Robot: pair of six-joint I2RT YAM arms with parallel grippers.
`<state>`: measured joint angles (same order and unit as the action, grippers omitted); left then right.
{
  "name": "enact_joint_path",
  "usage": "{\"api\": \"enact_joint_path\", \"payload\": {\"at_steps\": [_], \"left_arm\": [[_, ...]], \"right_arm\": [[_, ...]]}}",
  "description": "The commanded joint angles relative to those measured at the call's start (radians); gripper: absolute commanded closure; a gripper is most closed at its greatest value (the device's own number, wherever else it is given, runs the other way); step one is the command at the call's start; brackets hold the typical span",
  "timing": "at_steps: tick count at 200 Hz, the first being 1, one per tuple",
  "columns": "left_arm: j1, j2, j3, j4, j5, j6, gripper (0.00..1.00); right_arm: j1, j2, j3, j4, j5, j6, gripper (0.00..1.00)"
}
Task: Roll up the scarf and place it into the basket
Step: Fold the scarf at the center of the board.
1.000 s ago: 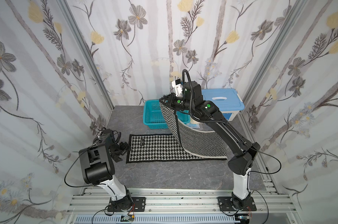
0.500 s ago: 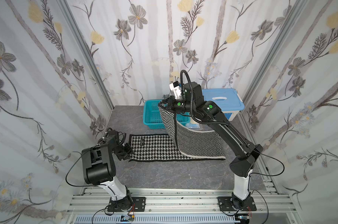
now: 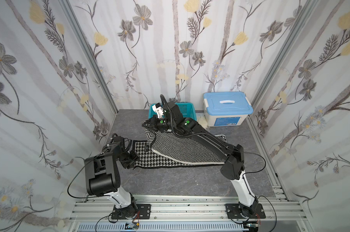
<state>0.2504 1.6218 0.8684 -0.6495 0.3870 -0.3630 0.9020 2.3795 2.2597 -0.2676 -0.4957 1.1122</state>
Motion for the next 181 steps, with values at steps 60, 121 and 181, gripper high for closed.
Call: {"api": "enact_joint_path", "payload": {"at_steps": [60,121,181], "left_arm": [[0.022,-0.053,-0.037,-0.031,-0.049,-0.066,0.31],[0.091,-0.189,-0.01,-0.14,-0.177,-0.112,0.0],[0.208,-0.294,0.007,-0.214,-0.222,-0.114,0.0]], "right_arm": [[0.045,0.168,0.03,0.226,-0.016,0.154,1.0],[0.045,0.256,0.024,0.327,-0.052,0.207,1.0],[0.058,0.364,0.051,0.431,-0.052,0.304,1.0]]}}
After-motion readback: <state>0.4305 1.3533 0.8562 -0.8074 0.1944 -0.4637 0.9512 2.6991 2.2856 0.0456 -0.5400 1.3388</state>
